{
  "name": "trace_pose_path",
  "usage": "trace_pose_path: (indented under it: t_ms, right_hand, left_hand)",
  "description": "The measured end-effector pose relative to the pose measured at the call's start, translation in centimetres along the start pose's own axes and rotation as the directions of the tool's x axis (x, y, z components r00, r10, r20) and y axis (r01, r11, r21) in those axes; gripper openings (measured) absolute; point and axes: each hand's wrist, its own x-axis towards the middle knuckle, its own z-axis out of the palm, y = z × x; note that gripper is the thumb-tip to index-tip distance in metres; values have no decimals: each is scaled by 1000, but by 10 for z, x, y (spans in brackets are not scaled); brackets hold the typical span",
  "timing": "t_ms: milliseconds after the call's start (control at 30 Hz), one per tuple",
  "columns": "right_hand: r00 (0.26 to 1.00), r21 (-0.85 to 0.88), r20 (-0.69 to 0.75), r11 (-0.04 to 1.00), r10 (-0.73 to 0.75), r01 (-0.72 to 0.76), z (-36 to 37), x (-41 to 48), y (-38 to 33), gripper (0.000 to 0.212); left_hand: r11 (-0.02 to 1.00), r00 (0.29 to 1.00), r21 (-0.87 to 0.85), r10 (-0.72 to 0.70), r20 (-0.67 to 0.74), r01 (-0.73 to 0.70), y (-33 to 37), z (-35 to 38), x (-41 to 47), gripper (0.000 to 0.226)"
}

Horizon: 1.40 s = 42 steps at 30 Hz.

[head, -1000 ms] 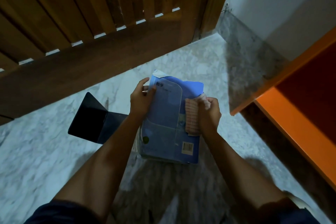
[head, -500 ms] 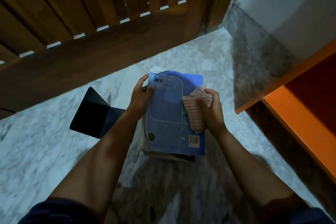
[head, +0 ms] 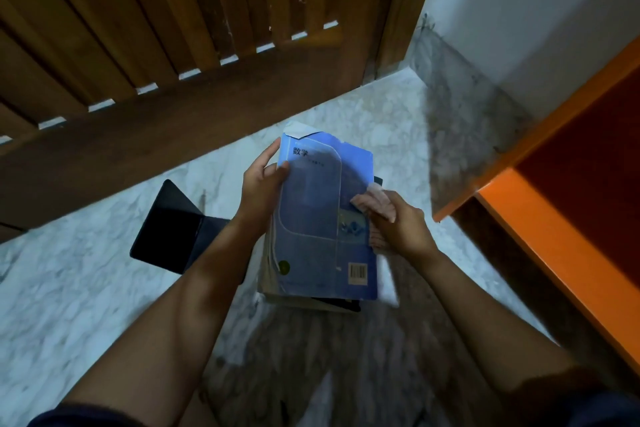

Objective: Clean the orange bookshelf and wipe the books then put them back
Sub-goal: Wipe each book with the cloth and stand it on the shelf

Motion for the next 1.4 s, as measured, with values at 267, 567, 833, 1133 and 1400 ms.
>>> trace_pose_path:
  t_ms: [267, 567, 833, 1133, 1400]
  right_hand:
    - [957, 135, -279, 983, -83, 124, -73, -28, -84, 71]
    - [691, -104, -514, 837, -508, 538, -102, -96, -277, 38]
    - [727, 87, -654, 933, -211, 349, -178, -122, -258, 34]
    - [615, -178, -680, 903, -400, 390, -177, -165, -255, 35]
    - [639, -144, -570, 829, -516, 540, -136, -187, -251, 33]
  left_hand:
    - [976, 993, -187, 116, 23, -110, 113, 21, -43, 45]
    - [887, 935, -369, 338, 110, -277, 257, 47, -142, 41]
    - [819, 893, -474, 430, 131, -324, 299, 66, -194, 40]
    - [770, 867, -542, 478, 141, -336, 320, 70, -199, 41]
    - [782, 908, -518, 419, 25, -346, 315, 87, -201, 41]
